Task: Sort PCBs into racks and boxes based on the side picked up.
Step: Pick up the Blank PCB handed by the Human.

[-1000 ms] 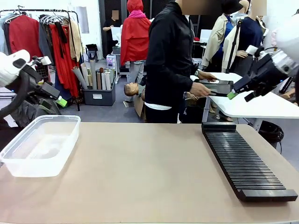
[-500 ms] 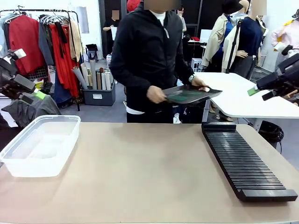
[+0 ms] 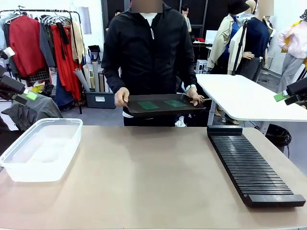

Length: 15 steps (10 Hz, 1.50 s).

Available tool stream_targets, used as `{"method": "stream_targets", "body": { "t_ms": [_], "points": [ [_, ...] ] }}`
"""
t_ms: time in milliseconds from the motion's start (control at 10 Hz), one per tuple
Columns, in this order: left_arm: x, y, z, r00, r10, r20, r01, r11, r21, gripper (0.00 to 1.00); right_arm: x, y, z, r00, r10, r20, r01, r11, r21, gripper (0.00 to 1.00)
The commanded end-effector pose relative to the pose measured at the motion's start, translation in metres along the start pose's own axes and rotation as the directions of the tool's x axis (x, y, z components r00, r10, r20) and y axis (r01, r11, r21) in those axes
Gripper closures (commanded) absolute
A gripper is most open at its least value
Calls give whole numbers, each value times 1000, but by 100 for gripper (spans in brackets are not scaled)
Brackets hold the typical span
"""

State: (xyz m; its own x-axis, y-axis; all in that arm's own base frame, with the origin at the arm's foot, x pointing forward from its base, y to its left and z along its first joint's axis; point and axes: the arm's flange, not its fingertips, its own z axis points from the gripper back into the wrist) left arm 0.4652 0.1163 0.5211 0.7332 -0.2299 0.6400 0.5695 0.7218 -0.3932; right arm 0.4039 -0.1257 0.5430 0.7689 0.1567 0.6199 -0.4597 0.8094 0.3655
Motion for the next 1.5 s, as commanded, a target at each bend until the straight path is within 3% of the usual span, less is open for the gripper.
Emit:
{"method": "stream_targets", "body": {
  "t_ms": [0,700,1400],
  "points": [
    [0,4,14,999,10,47,-9,1000,-27,0,3,-12,0,1000,10,-3,-10,999,35,0],
    [1,10,15,998,26,65,-24,999,-41,0,4,-13,1,1000,-9,-5,10,999,52,0],
    [7,3,25,996,52,66,-49,997,-51,0,14,19,6,1000,11,-2,-11,999,50,0]
  ]
}}
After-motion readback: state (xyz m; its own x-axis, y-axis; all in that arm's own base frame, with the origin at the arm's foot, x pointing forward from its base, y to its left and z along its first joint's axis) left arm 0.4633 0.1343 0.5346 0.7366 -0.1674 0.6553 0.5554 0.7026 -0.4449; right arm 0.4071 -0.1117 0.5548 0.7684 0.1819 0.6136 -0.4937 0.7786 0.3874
